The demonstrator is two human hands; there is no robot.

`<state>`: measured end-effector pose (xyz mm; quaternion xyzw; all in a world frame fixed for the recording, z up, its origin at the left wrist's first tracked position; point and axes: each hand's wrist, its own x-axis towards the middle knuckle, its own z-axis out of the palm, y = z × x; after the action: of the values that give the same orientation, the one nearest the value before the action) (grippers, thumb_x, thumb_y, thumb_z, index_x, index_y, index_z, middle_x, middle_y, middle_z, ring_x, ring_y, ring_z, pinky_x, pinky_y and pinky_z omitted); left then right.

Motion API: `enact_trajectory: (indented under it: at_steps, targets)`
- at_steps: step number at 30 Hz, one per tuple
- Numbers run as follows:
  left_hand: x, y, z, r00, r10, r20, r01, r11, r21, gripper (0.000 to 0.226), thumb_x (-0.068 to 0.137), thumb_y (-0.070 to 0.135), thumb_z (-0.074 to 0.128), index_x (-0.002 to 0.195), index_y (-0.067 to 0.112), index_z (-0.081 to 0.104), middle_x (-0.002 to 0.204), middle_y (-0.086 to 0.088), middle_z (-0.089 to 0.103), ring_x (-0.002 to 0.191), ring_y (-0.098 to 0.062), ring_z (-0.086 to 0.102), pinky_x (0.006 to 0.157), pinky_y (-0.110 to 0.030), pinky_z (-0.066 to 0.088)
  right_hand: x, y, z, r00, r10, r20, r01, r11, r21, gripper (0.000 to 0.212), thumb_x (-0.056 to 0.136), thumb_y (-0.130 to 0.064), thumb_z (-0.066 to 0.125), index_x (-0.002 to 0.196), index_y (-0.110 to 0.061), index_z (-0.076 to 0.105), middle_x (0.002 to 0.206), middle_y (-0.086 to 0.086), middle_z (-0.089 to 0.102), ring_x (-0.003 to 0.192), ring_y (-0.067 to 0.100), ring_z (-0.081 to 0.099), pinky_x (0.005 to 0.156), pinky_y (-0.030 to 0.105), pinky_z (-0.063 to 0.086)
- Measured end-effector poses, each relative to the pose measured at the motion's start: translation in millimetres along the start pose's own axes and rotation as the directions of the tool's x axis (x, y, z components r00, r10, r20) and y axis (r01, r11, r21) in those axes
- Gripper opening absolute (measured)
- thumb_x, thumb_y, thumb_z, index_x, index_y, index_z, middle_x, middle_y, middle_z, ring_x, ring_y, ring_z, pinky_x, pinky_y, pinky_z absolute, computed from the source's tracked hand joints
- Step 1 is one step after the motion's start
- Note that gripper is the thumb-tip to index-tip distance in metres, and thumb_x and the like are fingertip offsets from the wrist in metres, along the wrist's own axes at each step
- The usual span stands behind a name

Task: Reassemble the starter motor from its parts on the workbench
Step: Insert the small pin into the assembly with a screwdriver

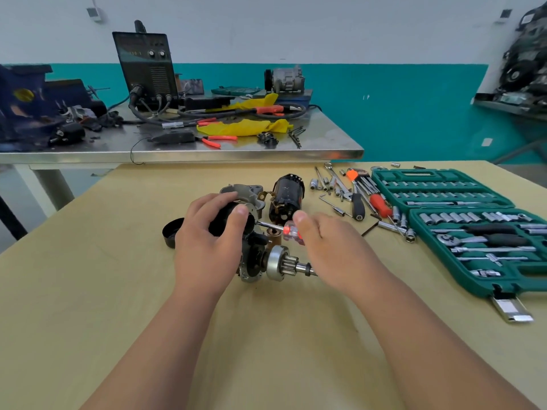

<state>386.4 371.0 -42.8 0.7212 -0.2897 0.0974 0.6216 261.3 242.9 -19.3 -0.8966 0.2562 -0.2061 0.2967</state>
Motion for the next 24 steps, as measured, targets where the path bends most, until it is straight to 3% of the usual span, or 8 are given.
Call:
enact_trajectory:
  at_steps: [2, 4, 6, 9, 13, 15, 20, 24]
  targets:
    - [0, 0, 0, 1.0, -0.008, -0.004, 0.007, 1.0, -0.008, 0.026, 0.081, 0.05, 0.055, 0.104, 0.044, 0.067, 0.117, 0.02, 0.06, 0.111, 0.003, 0.055, 0.087, -0.014, 0.042, 2, 4, -3, 0.99, 0.051, 0.131, -0.064, 0.993, 0.099, 0.028, 0.096, -0.056, 0.039, 0.105, -0.029, 0.042, 0.083, -0.012, 0.057, 0.062, 0.0, 0.057, 0.056, 0.028, 0.044]
    - [-1, 1, 0, 1.0, -0.007, -0.009, 0.007, 1.0, -0.006, 0.025, 0.081, 0.05, 0.055, 0.103, 0.045, 0.066, 0.116, 0.02, 0.06, 0.11, 0.004, 0.055, 0.086, -0.013, 0.041, 3, 6, -6, 0.982, 0.045, 0.186, -0.068, 0.99, 0.121, 0.024, 0.095, -0.05, 0.047, 0.107, -0.031, 0.04, 0.081, -0.008, 0.057, 0.052, -0.001, 0.053, 0.051, 0.024, 0.04]
    - [-1, 1, 1, 1.0, 0.002, -0.004, -0.002, 1.0, 0.001, 0.024, 0.081, 0.051, 0.054, 0.102, 0.047, 0.065, 0.117, 0.02, 0.06, 0.11, 0.005, 0.055, 0.085, -0.012, 0.04, 2, 5, -6, 0.995, -0.002, 0.098, -0.003, 0.999, 0.05, 0.026, 0.096, -0.053, 0.042, 0.093, -0.028, 0.048, 0.072, -0.008, 0.054, 0.053, 0.004, 0.049, 0.052, 0.027, 0.038]
    - [-1, 2, 2, 1.0, 0.006, -0.005, -0.006, 1.0, 0.0, 0.023, 0.08, 0.053, 0.054, 0.101, 0.049, 0.064, 0.117, 0.02, 0.059, 0.111, 0.004, 0.055, 0.088, -0.017, 0.043, 1, 0, 0, 0.999, -0.017, -0.04, 0.017, 1.0, 0.008, 0.051, 0.095, -0.061, 0.029, 0.068, -0.022, 0.047, 0.057, -0.008, 0.044, 0.053, 0.011, 0.044, 0.053, 0.032, 0.035]
    - [1, 0, 3, 1.0, -0.01, -0.013, 0.01, 1.0, -0.014, 0.026, 0.08, 0.053, 0.052, 0.101, 0.047, 0.065, 0.117, 0.021, 0.06, 0.11, 0.007, 0.054, 0.089, -0.016, 0.043, 2, 3, -5, 0.986, 0.061, 0.155, -0.079, 0.99, 0.117, 0.028, 0.094, -0.055, 0.043, 0.103, -0.029, 0.041, 0.078, -0.01, 0.055, 0.06, 0.003, 0.053, 0.054, 0.027, 0.039]
    - [1, 0, 2, 1.0, -0.008, -0.016, 0.008, 1.0, -0.013, 0.027, 0.078, 0.055, 0.051, 0.1, 0.048, 0.064, 0.115, 0.022, 0.06, 0.108, 0.011, 0.054, 0.085, -0.012, 0.041, 1, 7, -7, 0.975, 0.064, 0.213, -0.087, 0.991, 0.101, 0.026, 0.095, -0.049, 0.047, 0.109, -0.029, 0.039, 0.079, -0.008, 0.056, 0.056, 0.002, 0.053, 0.052, 0.025, 0.039]
    - [1, 1, 5, 0.999, -0.026, -0.023, 0.025, 1.0, -0.016, 0.025, 0.082, 0.048, 0.053, 0.103, 0.043, 0.066, 0.117, 0.019, 0.06, 0.11, 0.006, 0.055, 0.089, -0.017, 0.044, 2, 0, 1, 0.999, -0.014, -0.037, 0.01, 0.993, -0.114, 0.052, 0.09, -0.068, 0.029, 0.078, -0.024, 0.054, 0.061, -0.006, 0.053, 0.059, 0.013, 0.054, 0.05, 0.031, 0.034]
    - [0, 2, 6, 1.0, -0.013, -0.022, 0.013, 1.0, -0.02, 0.022, 0.083, 0.046, 0.054, 0.101, 0.045, 0.065, 0.114, 0.021, 0.06, 0.109, 0.008, 0.054, 0.087, -0.015, 0.043, 5, 1, 5, 0.998, 0.001, -0.055, 0.001, 1.0, 0.02, 0.027, 0.097, -0.055, 0.038, 0.102, -0.03, 0.045, 0.08, -0.012, 0.06, 0.067, 0.006, 0.057, 0.053, 0.029, 0.042]
